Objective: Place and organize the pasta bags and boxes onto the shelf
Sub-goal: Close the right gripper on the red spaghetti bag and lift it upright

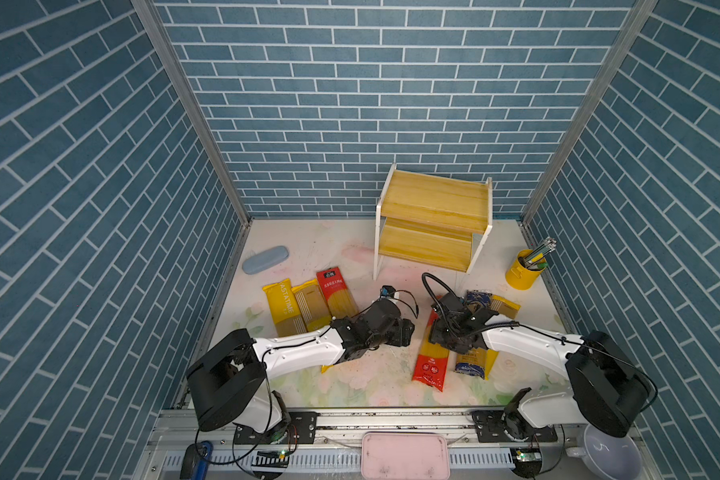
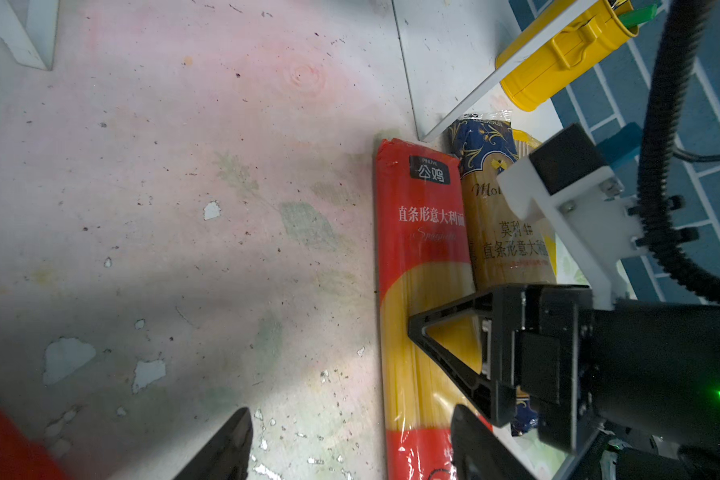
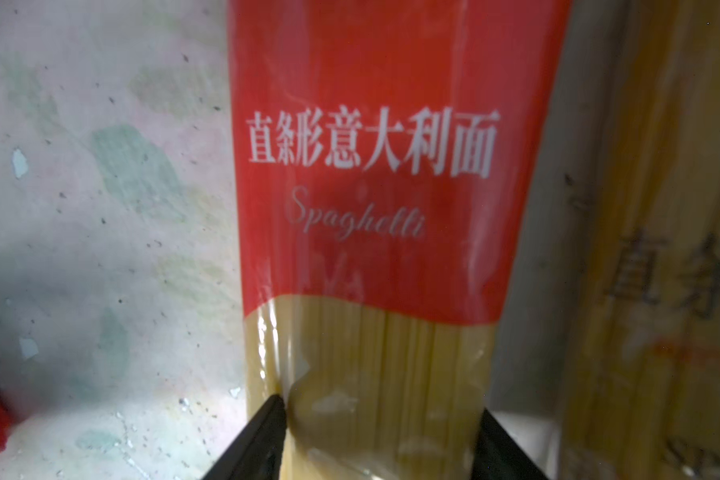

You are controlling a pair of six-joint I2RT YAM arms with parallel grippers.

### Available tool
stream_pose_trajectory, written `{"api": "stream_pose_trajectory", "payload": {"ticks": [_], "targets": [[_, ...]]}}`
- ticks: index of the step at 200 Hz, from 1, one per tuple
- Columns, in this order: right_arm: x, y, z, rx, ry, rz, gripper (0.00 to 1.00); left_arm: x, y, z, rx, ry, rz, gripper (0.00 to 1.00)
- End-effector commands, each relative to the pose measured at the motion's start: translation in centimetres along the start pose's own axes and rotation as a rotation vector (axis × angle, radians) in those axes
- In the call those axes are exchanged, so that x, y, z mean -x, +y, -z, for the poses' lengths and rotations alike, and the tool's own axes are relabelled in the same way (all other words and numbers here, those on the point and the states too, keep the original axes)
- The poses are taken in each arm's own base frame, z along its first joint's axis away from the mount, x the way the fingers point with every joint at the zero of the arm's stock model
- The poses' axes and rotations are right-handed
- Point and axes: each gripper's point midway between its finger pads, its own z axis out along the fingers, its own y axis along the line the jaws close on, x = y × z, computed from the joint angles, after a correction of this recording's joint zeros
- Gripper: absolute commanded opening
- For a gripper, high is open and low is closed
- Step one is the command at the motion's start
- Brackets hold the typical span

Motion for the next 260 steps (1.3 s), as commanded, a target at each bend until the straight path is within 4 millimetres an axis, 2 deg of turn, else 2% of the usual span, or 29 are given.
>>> {"api": "stream_pose_trajectory", "payload": {"ticks": [1,29,46,60,78,101,135,157,179,204,242,260], "targets": [[0.4,0.2,-0.4,-0.070,-0.005,0.134,0.62,0.2,-0.1,-0.3,0.004,-0.012,-0.007,0.76],[0.1,2.5,0.0,-0.083,0.011,0.252,0.61,-0.5,0.9,-0.5,0.033,-0.010,-0.002,0.76],[-0.1,4.3,0.4,-0.020,0.021,0.301,0.62,-0.7,1.7,-0.5,0.053,-0.026,0.010,0.75],[-0.6,5.9,0.8,0.064,0.041,0.326,0.66,-0.7,1.9,-0.4,0.058,-0.033,0.011,0.75],[-0.8,6.6,1.4,0.155,0.061,0.278,0.76,-0.7,1.9,-0.4,0.056,-0.029,0.009,0.75],[-1.1,6.0,2.3,0.278,0.117,0.149,0.77,-0.8,2.0,-0.3,0.059,-0.030,0.012,0.75],[-2.1,3.4,3.6,0.353,0.120,0.020,0.74,-1.1,2.3,-0.2,0.061,-0.030,0.017,0.74],[-2.4,1.4,2.4,0.352,0.125,-0.076,0.67,-1.5,2.5,-0.6,0.056,-0.023,0.027,0.72],[-1.7,1.7,2.2,0.389,0.091,-0.107,0.63,-1.8,2.0,-1.3,0.043,0.011,0.032,0.70],[-1.1,1.0,1.6,0.389,0.062,-0.154,0.58,-2.4,1.2,-2.5,0.011,0.050,0.045,0.65],[-1.2,0.7,0.0,0.411,0.061,-0.198,0.58,-3.2,1.1,-3.5,-0.012,0.069,0.064,0.64],[-1.3,0.8,-0.8,0.422,0.066,-0.217,0.58,-3.6,1.4,-4.1,-0.011,0.075,0.076,0.59]]}}
